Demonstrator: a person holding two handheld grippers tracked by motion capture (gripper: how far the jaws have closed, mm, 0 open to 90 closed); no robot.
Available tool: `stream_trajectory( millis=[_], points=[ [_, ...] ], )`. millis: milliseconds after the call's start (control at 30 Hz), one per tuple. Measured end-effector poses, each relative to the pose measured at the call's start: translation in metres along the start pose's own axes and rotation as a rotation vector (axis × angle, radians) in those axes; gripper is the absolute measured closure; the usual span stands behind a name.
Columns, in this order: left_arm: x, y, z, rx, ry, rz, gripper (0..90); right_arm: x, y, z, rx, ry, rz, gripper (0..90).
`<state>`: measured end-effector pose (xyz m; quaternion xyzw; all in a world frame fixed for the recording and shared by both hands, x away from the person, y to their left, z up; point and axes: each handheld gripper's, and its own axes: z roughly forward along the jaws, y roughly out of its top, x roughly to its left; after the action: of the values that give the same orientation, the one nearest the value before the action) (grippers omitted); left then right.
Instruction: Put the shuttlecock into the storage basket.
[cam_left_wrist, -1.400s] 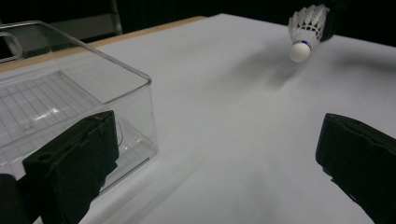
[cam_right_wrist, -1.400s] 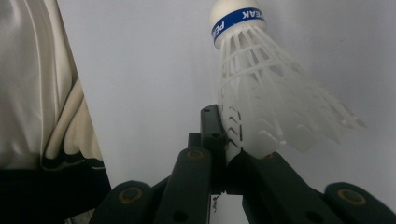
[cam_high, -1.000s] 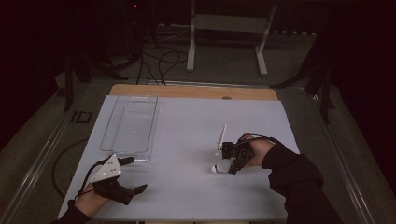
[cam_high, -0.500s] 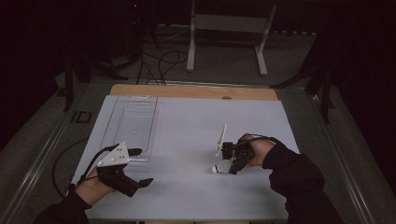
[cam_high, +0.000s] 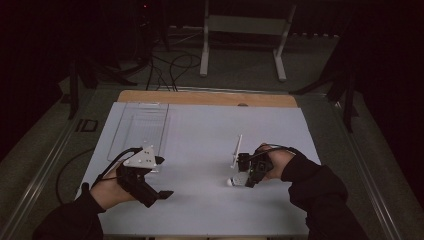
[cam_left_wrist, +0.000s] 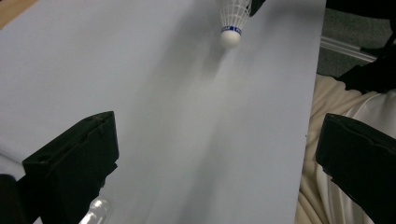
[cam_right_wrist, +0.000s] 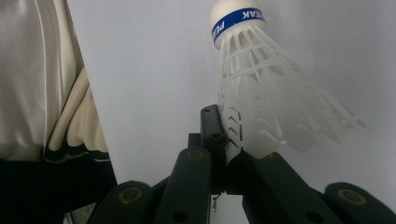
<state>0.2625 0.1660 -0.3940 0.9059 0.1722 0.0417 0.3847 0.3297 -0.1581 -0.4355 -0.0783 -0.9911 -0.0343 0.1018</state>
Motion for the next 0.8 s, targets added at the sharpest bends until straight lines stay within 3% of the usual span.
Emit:
stream_trajectory(
  millis=[267, 500, 800],
  points=[
    [0.004, 0.021, 0.007, 0.054, -0.028, 0.038, 0.1, 0.001, 0.001, 0.000, -0.004, -0.001, -0.004, 90.0],
    [0.004, 0.040, 0.024, 0.113, -0.057, 0.091, 0.1, 0.002, 0.003, 0.000, -0.006, -0.009, -0.009, 90.0],
    [0.001, 0.059, 0.043, 0.155, -0.080, 0.148, 0.2, 0.002, 0.006, 0.001, -0.009, -0.007, -0.015, 90.0]
  ],
)
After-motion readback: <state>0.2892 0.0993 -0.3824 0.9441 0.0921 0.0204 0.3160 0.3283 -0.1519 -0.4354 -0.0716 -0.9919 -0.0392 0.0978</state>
